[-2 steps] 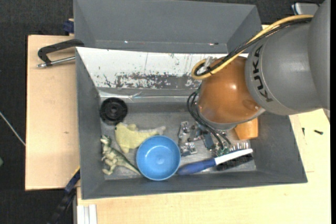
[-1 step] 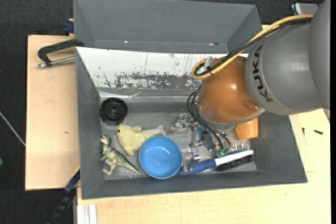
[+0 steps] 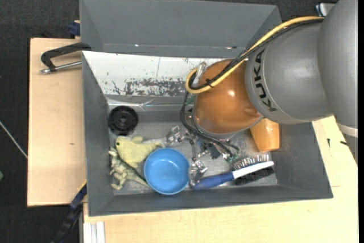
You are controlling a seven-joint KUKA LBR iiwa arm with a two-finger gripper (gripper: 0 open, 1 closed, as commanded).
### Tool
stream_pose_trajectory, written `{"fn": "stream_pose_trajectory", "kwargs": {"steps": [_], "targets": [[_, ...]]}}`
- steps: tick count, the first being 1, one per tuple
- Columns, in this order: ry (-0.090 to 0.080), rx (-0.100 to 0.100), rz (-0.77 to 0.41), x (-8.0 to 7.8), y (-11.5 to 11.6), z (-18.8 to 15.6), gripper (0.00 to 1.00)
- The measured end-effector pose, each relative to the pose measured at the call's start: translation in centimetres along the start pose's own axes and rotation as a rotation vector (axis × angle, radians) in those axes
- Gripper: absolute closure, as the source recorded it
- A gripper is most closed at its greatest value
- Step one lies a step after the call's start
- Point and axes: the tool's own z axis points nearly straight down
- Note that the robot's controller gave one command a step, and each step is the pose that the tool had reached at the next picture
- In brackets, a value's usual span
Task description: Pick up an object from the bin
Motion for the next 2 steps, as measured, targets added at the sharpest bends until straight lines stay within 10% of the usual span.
{"fn": "stream_pose_trajectory", "kwargs": {"steps": [1, 2], "targets": [[0.002, 0.001, 0.002, 0.0, -0.1, -0.1, 1.0], [-0.008, 0.004, -0.03, -1.6, -2.0, -13.2, 1.0]]}}
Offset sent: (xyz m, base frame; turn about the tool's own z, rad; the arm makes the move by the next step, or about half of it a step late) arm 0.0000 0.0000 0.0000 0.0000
